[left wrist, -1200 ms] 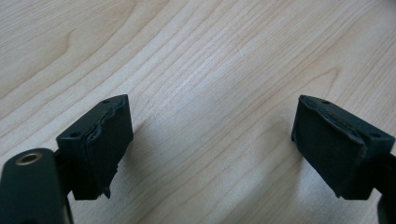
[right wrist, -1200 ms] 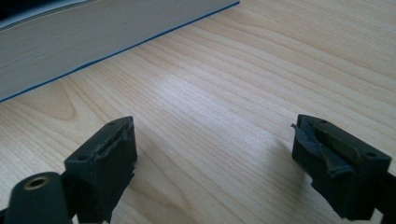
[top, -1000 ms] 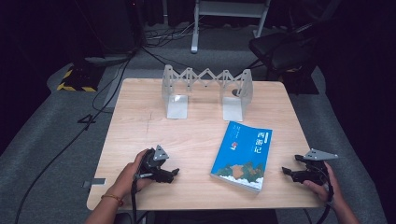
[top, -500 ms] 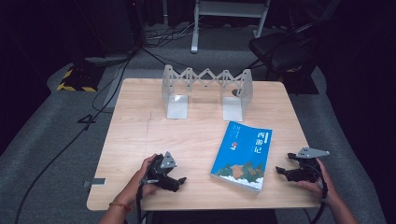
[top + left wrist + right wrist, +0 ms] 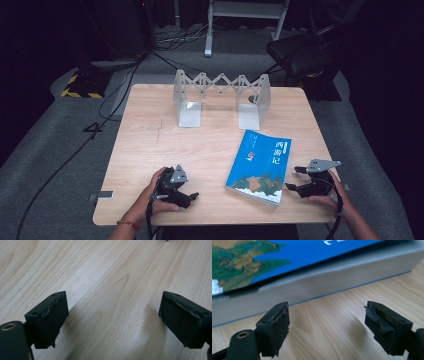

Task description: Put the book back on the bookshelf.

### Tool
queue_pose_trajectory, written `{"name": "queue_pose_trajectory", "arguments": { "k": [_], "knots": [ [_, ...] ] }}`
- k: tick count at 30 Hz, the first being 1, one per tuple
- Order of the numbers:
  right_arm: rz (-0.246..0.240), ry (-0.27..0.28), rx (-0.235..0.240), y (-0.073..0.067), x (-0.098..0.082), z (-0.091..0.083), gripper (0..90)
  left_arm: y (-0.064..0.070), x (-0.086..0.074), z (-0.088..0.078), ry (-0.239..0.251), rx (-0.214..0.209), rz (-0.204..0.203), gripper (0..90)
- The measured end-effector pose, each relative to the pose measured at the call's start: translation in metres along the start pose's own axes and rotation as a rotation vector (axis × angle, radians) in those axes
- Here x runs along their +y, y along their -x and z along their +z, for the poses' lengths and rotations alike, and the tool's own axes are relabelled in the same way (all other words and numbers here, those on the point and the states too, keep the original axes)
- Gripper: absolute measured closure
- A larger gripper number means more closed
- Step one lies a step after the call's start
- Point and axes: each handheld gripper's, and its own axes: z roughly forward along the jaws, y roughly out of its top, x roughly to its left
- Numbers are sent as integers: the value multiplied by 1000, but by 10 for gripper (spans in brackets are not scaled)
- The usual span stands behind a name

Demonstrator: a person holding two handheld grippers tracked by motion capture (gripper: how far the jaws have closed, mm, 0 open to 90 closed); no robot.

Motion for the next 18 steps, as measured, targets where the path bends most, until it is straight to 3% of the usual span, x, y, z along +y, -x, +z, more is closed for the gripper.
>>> {"name": "queue_pose_trajectory", "arguments": {
  "k": [3,10,18],
  "knots": [
    [-21,-13,11,-4,7,3,201,0,0,1,0,0,-1,94],
    [-64,-46,-15,-8,15,1,187,-1,1,1,1,-1,1,94],
    [-40,-14,-3,-7,25,-8,188,0,3,3,-2,3,-3,94]
  ]
}}
